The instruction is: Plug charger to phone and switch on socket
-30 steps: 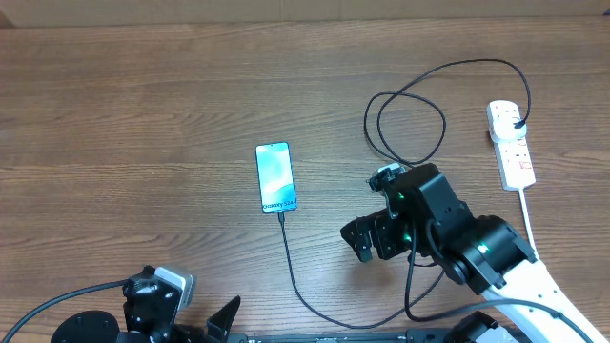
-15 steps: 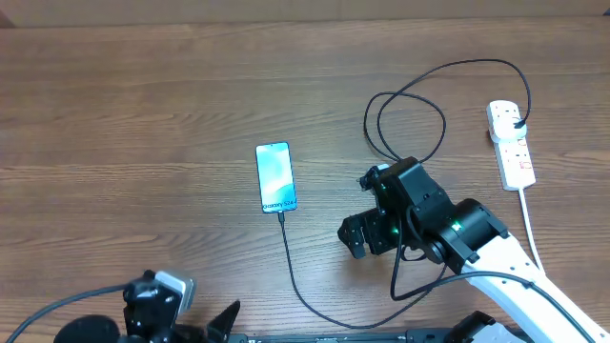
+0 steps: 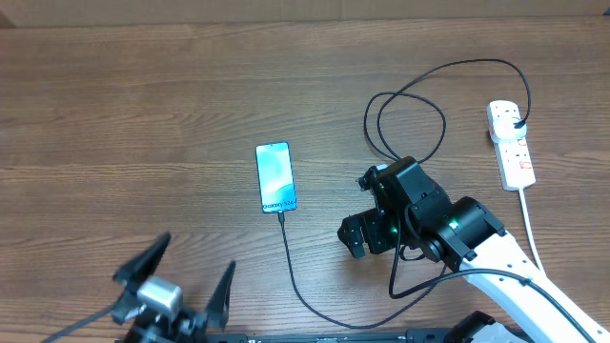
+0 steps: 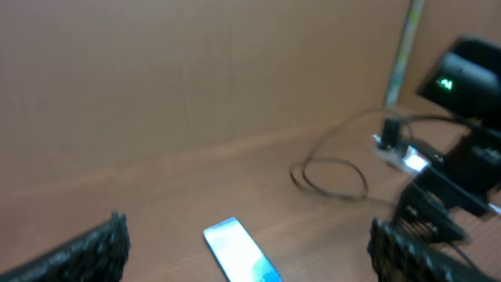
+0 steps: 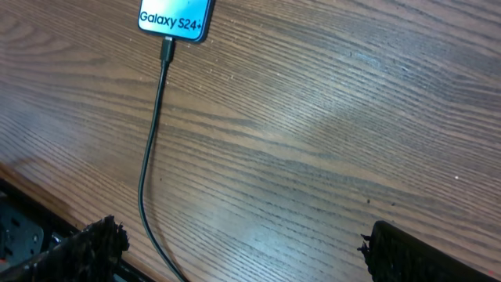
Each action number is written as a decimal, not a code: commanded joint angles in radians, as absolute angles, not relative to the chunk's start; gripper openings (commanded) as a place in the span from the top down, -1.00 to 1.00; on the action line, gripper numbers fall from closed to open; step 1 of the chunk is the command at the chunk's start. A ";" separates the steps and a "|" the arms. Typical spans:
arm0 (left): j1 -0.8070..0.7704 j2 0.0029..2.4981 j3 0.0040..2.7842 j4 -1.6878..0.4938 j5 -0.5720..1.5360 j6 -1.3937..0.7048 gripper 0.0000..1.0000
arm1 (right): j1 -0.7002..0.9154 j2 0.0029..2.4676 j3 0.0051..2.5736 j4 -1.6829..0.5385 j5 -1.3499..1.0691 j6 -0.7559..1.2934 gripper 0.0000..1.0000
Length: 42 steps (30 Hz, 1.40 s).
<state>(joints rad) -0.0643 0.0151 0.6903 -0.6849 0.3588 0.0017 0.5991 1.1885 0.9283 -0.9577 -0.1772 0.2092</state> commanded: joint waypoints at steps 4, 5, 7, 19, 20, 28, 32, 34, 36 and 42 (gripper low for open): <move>-0.044 0.004 0.397 -0.250 0.364 -0.030 -0.99 | 0.603 1.187 0.925 -0.952 -0.173 0.212 -1.00; -0.044 0.004 0.351 -0.170 0.364 -0.043 -0.99 | 0.603 1.187 0.925 -0.952 -0.173 0.212 -1.00; -0.044 0.004 0.266 -0.022 0.363 -0.070 -0.99 | 0.603 1.187 0.925 -0.952 -0.173 0.212 -1.00; -0.044 0.004 0.005 0.249 0.329 -0.089 -0.99 | 0.603 1.187 0.925 -0.952 -0.173 0.212 -1.00; -0.044 0.004 0.005 0.227 0.329 -0.089 -0.99 | 0.603 1.187 0.925 -0.952 -0.173 0.212 -1.00; -0.044 0.003 0.005 -0.057 0.334 -0.092 -0.99 | 0.603 1.187 0.925 -0.952 -0.173 0.212 -1.00; -0.044 0.003 0.005 -0.050 0.333 -0.090 -0.99 | 0.603 1.187 0.925 -0.952 -0.173 0.212 -1.00; -0.044 0.003 0.005 -0.049 0.333 -0.090 -0.99 | 0.603 1.187 0.925 -0.952 -0.173 0.212 -1.00; -0.044 0.004 0.005 -0.049 0.333 -0.090 -0.99 | 0.603 1.187 0.925 -0.952 -0.173 0.212 -1.00; -0.044 0.004 0.005 -0.049 0.333 -0.091 -0.99 | 0.603 1.187 0.925 -0.952 -0.173 0.212 -1.00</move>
